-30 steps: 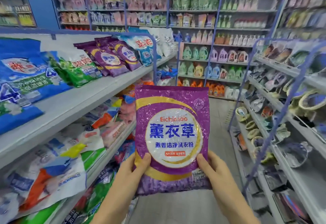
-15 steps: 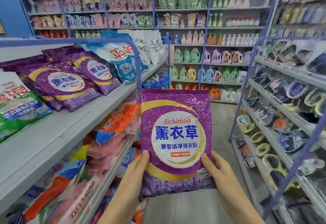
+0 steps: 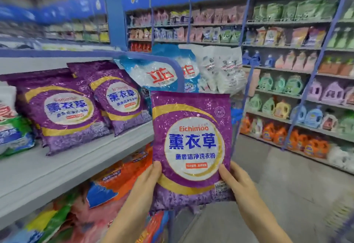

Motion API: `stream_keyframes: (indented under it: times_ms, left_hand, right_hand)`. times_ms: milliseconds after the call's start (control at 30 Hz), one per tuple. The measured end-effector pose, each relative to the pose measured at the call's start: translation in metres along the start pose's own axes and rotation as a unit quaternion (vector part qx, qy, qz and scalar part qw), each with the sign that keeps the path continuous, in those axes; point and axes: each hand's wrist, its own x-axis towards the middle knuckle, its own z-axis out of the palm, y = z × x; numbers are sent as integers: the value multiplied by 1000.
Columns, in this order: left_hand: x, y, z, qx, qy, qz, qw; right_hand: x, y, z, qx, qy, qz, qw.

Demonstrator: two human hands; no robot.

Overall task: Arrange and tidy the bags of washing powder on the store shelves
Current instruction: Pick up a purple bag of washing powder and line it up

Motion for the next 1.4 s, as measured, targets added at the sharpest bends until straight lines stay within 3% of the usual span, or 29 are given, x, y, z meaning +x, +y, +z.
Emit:
stream_keyframes:
  times_ms: [167, 233, 333, 433, 667, 767, 933, 1267, 1400]
  left_hand:
    - [45, 16, -14, -68, 96, -60, 991]
    - [50, 20, -32, -67, 113, -20, 991]
    - [65, 24, -70, -60, 207, 45, 976]
    - [76, 38, -107, -49, 226, 84, 969]
    - [94, 50, -176, -40, 350, 73, 933]
    - [96, 50, -185, -44, 387, 44, 920]
    - [100, 39, -176, -141, 363, -32, 920]
    - [113, 30, -164, -181, 462, 23, 868]
    - [110, 36, -158, -171, 485, 49, 856]
  right_hand:
    - [100, -6, 27, 13, -129, -39, 991]
    - [131, -9, 52, 16, -176, -53, 983]
    - [163, -11, 96, 33, -244, -69, 967]
    - [185, -16, 142, 34, -299, -94, 949]
    - [222, -12, 227, -2, -377, -119, 918]
    - [231, 1, 248, -25, -390, -84, 917]
    - [235, 23, 256, -71, -390, -73, 915]
    - [224, 31, 265, -62, -360, -127, 922]
    - [224, 21, 264, -18, -307, -143, 941]
